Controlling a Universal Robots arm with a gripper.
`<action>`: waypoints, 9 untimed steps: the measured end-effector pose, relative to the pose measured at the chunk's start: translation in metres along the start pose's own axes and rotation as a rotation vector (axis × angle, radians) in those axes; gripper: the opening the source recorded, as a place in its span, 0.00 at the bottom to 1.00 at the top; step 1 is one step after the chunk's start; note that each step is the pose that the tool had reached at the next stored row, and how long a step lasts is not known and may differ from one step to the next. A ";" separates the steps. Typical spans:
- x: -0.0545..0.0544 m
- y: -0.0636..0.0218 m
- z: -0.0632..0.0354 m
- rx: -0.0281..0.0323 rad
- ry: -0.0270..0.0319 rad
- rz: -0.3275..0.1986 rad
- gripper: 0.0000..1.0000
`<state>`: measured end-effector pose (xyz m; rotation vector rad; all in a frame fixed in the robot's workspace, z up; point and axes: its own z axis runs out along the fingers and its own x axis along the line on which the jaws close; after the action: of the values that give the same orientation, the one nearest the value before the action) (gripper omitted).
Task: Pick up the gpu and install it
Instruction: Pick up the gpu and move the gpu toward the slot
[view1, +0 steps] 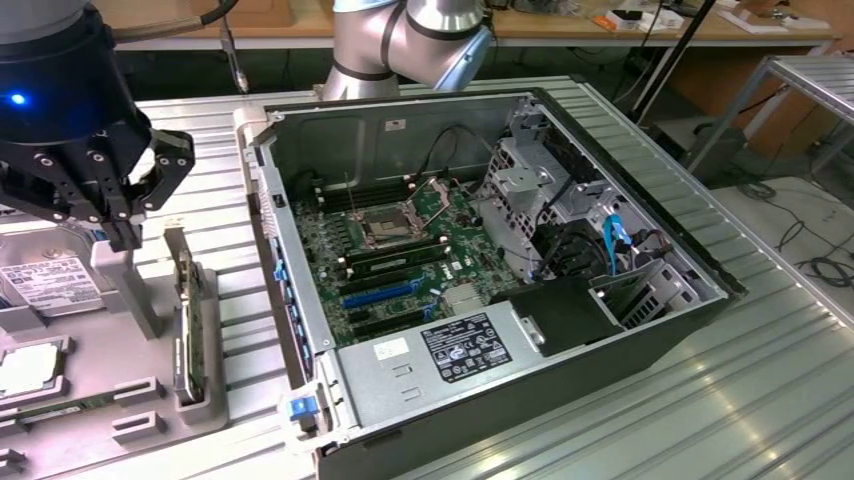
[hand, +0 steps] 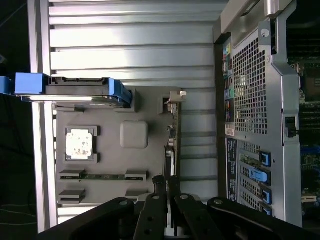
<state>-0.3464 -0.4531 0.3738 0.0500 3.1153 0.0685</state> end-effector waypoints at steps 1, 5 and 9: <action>0.000 0.0000 0.0000 0.0000 0.0000 0.000 0.17; 0.000 0.0000 0.0000 0.0000 0.0000 0.000 0.42; 0.000 0.0000 0.0009 -0.0002 -0.0002 0.000 0.54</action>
<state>-0.3464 -0.4530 0.3729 0.0501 3.1151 0.0688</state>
